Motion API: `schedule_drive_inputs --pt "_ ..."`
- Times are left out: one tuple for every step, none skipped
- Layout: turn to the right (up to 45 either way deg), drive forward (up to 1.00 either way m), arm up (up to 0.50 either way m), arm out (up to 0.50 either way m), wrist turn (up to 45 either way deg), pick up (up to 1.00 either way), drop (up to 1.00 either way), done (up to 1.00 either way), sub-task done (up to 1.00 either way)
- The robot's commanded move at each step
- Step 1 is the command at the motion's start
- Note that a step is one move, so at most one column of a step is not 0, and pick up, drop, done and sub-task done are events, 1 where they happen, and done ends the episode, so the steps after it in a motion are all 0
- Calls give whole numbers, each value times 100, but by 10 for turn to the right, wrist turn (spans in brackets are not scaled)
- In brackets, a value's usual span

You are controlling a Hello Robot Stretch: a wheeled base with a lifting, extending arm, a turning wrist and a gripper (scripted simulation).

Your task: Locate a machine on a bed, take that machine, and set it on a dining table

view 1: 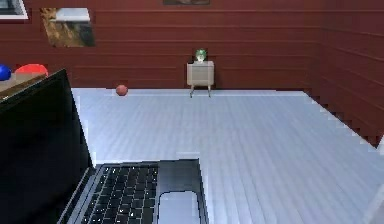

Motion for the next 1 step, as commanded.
schedule_drive_inputs --pt "0 25 0 0 0 0 0 0 0"
